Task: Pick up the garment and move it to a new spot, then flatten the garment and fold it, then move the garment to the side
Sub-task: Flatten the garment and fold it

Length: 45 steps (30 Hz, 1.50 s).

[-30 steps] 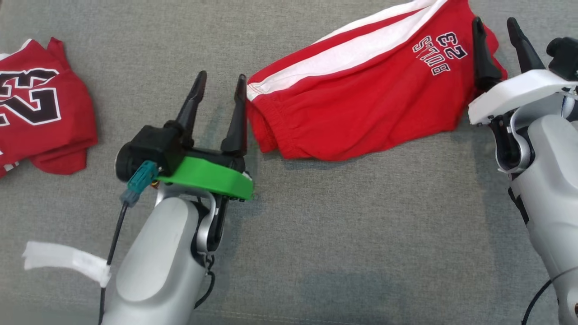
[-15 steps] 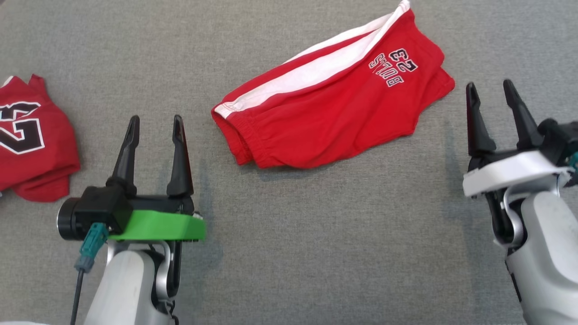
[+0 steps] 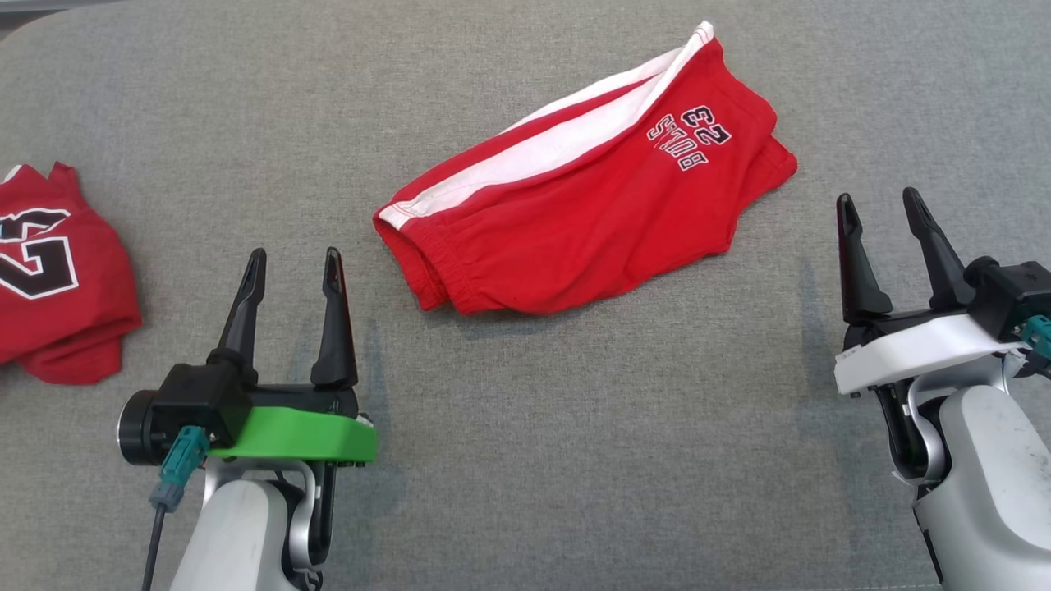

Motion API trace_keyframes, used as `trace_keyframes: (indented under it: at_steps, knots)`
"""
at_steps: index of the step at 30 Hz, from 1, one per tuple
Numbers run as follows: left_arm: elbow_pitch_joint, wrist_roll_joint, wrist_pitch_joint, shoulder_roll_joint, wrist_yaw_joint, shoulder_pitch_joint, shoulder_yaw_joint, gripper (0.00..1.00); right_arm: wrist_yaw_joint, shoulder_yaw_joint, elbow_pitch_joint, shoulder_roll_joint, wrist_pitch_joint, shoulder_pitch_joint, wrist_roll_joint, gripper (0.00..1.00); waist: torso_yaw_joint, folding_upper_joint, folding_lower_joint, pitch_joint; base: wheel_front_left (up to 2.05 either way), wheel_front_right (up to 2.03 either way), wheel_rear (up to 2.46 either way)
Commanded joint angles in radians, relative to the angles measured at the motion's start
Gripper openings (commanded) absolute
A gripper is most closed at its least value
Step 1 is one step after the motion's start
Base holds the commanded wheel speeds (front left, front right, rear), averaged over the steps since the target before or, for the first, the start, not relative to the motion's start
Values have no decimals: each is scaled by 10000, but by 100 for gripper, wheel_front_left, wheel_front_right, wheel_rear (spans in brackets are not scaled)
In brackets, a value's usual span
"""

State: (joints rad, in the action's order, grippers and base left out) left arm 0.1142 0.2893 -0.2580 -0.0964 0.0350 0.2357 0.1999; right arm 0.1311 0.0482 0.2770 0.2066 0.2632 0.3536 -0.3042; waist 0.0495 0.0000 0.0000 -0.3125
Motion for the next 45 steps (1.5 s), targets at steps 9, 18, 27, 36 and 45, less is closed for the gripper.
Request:
trace_keyframes:
  at_steps: [9, 18, 27, 36, 45]
  knots:
    - [52, -173, -69, 166, -186, 431, 163, 100, -7, -150, 876, 489, 8, 1005, -47, 100, 529, 0, 0, -327, 0, 0, 0]
    - [46, -124, -69, 361, -301, 957, 468, 100, -7, 523, 3034, 1041, -403, 3064, 18, 100, 1380, 0, 0, -1061, 0, 0, 0]
    - [52, -43, -71, 445, -299, 1101, 592, 100, -7, 983, 5703, 1014, -436, 4078, -226, 100, 1735, 0, 0, -1280, 0, 0, 0]
    - [66, -74, -71, 456, -263, 1005, 579, 100, -5, 1609, 6973, 658, -704, 4188, -1000, 36, 1650, 0, 0, -1232, 0, 0, 0]
    - [102, -205, -72, 456, -244, 810, 449, 100, -4, 2451, 6649, 567, -405, 3632, -2135, 0, 1259, 0, 0, -883, 0, 0, 0]
